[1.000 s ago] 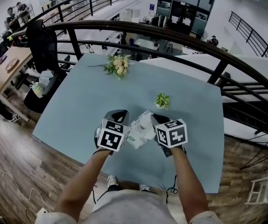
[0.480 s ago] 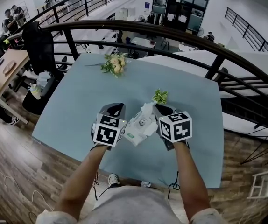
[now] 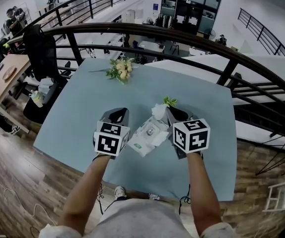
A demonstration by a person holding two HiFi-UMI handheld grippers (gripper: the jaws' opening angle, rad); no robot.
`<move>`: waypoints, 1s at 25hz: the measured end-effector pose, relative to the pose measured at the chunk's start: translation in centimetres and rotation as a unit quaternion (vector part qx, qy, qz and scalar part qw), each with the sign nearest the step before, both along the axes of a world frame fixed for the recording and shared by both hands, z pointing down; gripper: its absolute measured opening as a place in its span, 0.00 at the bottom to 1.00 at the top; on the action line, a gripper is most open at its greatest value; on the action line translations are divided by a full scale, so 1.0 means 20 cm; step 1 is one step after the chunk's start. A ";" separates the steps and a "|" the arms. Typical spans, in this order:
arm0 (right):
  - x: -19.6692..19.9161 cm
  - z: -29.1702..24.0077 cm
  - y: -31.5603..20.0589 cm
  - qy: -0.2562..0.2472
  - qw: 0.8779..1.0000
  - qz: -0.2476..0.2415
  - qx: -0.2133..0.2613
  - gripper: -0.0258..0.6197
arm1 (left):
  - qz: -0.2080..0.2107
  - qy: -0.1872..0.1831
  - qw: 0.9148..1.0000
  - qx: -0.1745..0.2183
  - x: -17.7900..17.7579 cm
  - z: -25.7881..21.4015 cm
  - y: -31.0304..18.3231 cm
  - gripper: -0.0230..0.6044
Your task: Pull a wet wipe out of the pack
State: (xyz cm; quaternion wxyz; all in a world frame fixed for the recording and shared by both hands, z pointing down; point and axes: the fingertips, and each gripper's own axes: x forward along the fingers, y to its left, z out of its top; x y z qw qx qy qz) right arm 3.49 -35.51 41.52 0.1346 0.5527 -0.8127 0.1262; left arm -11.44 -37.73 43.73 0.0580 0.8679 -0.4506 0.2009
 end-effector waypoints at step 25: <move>0.02 -0.13 0.02 -0.009 0.998 0.012 0.054 0.06 | -0.022 0.007 1.000 0.018 -0.07 -0.08 -0.01 0.03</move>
